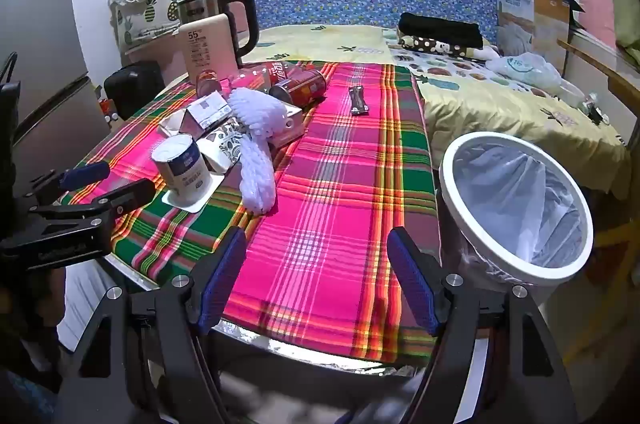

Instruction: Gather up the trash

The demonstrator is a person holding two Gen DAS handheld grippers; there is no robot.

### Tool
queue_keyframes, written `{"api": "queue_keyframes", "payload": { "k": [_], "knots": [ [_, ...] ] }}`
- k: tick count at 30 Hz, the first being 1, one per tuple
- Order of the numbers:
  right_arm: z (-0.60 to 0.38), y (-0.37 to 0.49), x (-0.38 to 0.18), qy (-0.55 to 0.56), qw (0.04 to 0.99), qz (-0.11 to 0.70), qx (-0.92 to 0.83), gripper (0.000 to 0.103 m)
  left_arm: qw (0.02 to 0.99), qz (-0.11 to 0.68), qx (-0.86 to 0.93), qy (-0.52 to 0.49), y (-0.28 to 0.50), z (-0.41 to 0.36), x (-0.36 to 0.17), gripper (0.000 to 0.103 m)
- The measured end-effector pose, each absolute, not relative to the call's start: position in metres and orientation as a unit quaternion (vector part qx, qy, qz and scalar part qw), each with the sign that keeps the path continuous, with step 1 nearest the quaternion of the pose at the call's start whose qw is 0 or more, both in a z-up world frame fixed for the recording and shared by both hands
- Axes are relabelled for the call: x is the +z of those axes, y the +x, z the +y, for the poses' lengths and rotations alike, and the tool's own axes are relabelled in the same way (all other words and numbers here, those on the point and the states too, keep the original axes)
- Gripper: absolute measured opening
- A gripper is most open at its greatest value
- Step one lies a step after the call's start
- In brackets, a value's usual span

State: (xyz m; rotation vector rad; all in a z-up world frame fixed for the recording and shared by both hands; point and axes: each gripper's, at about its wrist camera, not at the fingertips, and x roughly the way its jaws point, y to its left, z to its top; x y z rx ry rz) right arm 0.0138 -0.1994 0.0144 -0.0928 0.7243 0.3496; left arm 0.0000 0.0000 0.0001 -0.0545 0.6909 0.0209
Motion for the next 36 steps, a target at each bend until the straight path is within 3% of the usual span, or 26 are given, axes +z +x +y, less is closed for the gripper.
{"api": "queue_keyframes", "payload": {
  "k": [36],
  "knots": [
    [-0.198, 0.008, 0.022, -0.053, 0.925, 0.338, 0.166, 0.074, 0.944, 0.330, 0.011, -0.028, -0.006, 0.001, 0.010, 0.090]
  ]
}}
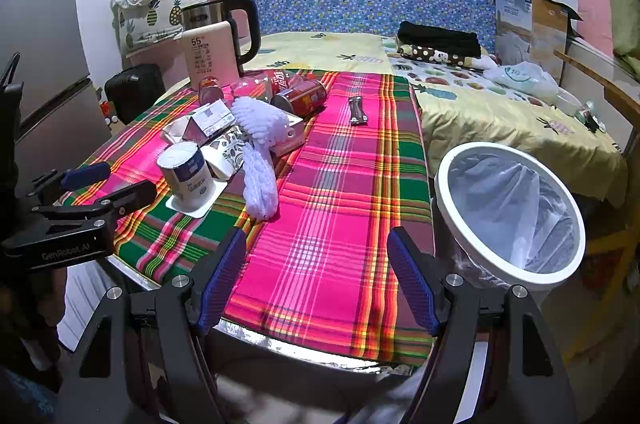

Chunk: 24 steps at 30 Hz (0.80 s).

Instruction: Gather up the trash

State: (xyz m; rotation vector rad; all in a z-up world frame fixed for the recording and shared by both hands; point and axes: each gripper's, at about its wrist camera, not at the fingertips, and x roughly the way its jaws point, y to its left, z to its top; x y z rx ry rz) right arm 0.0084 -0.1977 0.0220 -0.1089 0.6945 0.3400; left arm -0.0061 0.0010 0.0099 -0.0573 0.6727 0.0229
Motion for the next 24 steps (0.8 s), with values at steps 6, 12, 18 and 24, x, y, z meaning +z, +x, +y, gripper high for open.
{"api": "queue_keyframes", "payload": {
  "k": [6, 12, 18, 24],
  "knots": [
    [-0.1986, 0.0085, 0.0221, -0.052, 0.925, 0.339, 0.166, 0.074, 0.944, 0.329, 0.011, -0.028, -0.0069, 0.0008, 0.0103, 0.090],
    [-0.1988, 0.0083, 0.0227, -0.052, 0.925, 0.338, 0.164, 0.074, 0.944, 0.329, 0.012, -0.028, -0.0069, 0.0001, 0.0101, 0.090],
    [-0.1991, 0.0080, 0.0234, -0.052, 0.926, 0.336, 0.164, 0.074, 0.944, 0.328, 0.012, -0.027, -0.0087, 0.0001, 0.0128, 0.090],
    [-0.1991, 0.0075, 0.0238, -0.052, 0.926, 0.336, 0.164, 0.074, 0.945, 0.327, 0.011, -0.026, -0.0081, -0.0017, 0.0172, 0.090]
  ]
}}
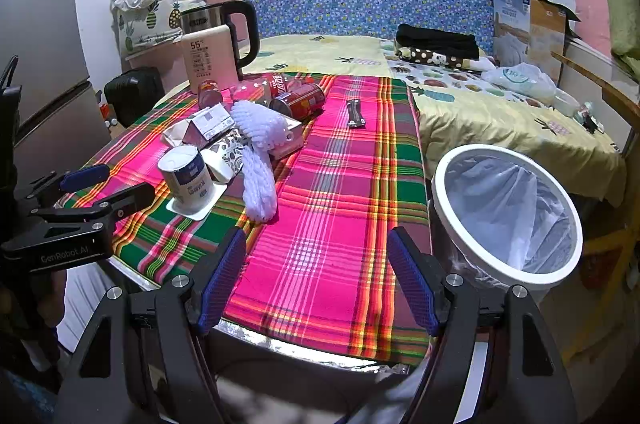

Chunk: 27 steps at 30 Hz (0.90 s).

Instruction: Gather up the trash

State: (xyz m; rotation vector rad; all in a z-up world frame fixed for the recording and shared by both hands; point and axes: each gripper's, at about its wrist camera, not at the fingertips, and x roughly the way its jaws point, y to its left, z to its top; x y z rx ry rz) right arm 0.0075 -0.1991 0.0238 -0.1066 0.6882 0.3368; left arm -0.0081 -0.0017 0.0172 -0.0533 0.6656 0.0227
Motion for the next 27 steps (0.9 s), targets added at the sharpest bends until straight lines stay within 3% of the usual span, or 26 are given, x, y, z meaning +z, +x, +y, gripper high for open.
{"api": "queue_keyframes", "payload": {
  "k": [27],
  "knots": [
    [-0.2004, 0.0101, 0.0217, -0.049, 0.925, 0.340, 0.161, 0.074, 0.946, 0.323, 0.002, -0.019, -0.0051, -0.0058, 0.0136, 0.090]
  ]
}}
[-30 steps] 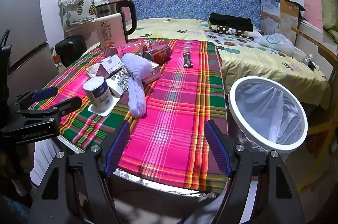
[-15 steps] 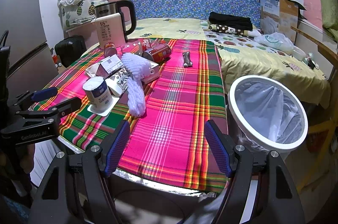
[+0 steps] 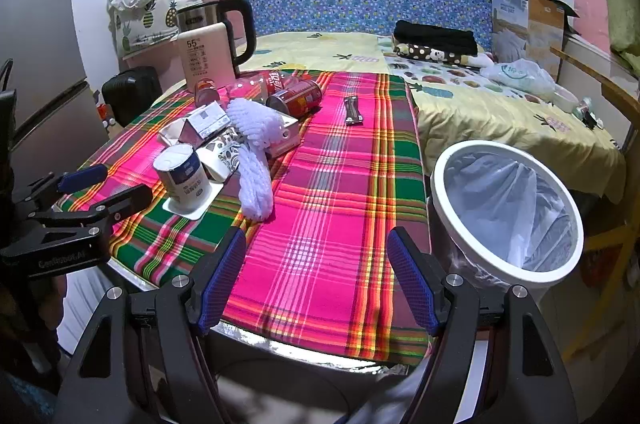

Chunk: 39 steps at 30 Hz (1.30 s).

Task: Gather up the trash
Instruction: 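Grasp the white paper cup with the left gripper while the right gripper grasps a white foam net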

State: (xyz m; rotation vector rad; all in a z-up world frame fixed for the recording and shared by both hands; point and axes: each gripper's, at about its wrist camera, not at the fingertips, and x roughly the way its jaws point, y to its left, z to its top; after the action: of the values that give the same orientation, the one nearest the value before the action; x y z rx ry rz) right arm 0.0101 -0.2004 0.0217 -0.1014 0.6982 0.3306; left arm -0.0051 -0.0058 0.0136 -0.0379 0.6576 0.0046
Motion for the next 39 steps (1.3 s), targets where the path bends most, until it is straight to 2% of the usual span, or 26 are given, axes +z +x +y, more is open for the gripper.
{"api": "queue_keyframes", "payload": {
  "k": [18, 21, 26, 27, 39],
  "knots": [
    [-0.198, 0.025, 0.020, -0.050, 0.925, 0.339, 0.163, 0.074, 0.941, 0.338, 0.002, -0.030, 0.030, 0.001, -0.012, 0.090],
    [-0.197, 0.031, 0.019, -0.050, 0.924, 0.342, 0.166, 0.074, 0.939, 0.343, 0.003, -0.029, 0.038, 0.002, -0.016, 0.082],
    [-0.192, 0.042, 0.015, -0.053, 0.920, 0.349, 0.173, 0.074, 0.933, 0.358, 0.007, -0.029, 0.051, 0.006, -0.027, 0.057],
    [-0.191, 0.044, 0.015, -0.055, 0.919, 0.349, 0.174, 0.074, 0.932, 0.361, 0.007, -0.031, 0.051, 0.007, -0.029, 0.049],
    [-0.166, 0.084, 0.017, -0.051, 0.909, 0.352, 0.218, 0.072, 0.940, 0.339, 0.005, -0.042, 0.045, 0.028, -0.014, 0.049]
  ]
}}
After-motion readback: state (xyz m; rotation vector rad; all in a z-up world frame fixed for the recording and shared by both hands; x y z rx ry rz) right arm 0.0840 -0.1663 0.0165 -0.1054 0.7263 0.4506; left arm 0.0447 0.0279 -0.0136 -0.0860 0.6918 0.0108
